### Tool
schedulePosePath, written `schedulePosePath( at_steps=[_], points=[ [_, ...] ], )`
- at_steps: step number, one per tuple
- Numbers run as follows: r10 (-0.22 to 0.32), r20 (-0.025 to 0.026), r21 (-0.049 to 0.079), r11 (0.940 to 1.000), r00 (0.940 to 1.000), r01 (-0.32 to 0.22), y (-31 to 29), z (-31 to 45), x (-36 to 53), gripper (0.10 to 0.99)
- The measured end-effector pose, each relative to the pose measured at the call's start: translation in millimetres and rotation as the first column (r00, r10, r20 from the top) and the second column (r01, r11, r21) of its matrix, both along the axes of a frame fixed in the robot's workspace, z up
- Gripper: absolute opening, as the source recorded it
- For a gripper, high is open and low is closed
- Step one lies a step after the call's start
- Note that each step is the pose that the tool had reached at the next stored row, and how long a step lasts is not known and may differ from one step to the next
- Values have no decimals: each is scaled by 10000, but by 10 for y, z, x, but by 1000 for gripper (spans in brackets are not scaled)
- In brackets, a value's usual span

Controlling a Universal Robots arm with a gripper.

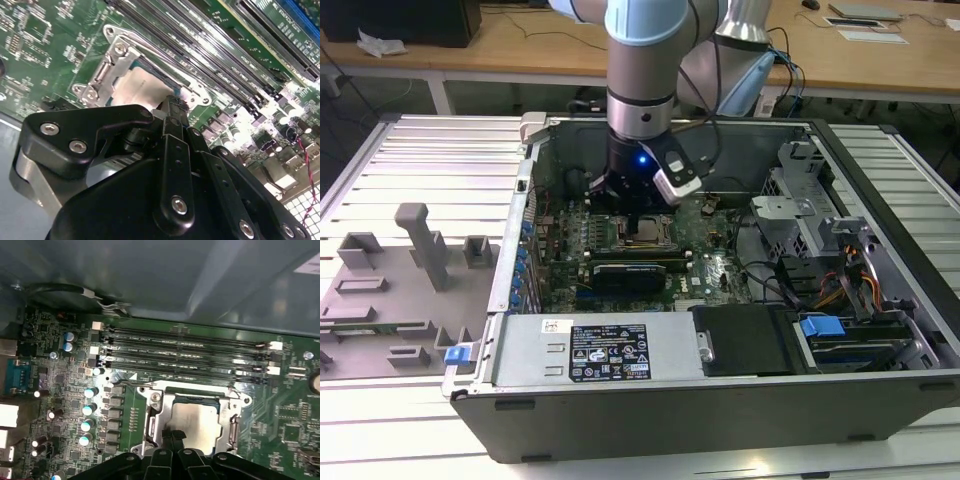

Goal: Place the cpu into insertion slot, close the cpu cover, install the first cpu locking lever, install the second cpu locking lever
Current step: 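Close the cpu cover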

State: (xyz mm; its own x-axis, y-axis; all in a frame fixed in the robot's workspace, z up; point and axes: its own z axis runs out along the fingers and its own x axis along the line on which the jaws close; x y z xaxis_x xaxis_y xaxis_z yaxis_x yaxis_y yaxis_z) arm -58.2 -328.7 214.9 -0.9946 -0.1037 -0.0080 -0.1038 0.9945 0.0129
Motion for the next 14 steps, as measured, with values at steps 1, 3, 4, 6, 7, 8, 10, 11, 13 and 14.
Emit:
schedulePosePath(
  at_steps=[1,3,4,6,7,8,10,11,13,14],
  points=[
    [2,0,-1,10000,10000,-2,0,-6,-21,106],
    [1,2,4,10000,10000,-1,2,-21,-43,106],
    [3,1,2,10000,10000,-3,1,-38,-52,106],
    [2,0,1,10000,10000,-2,1,-76,-68,106],
    [5,1,1,10000,10000,-5,0,-88,-68,106],
    [3,1,1,10000,10000,-3,0,-95,-70,106],
    [3,-2,-4,10000,10000,-3,0,-104,-72,106],
    [3,-3,-4,10000,10000,-3,0,-105,-72,106],
    [3,0,1,10000,10000,-3,0,-107,-72,106],
    [2,1,2,10000,10000,-2,1,-104,-72,106]
  ],
)
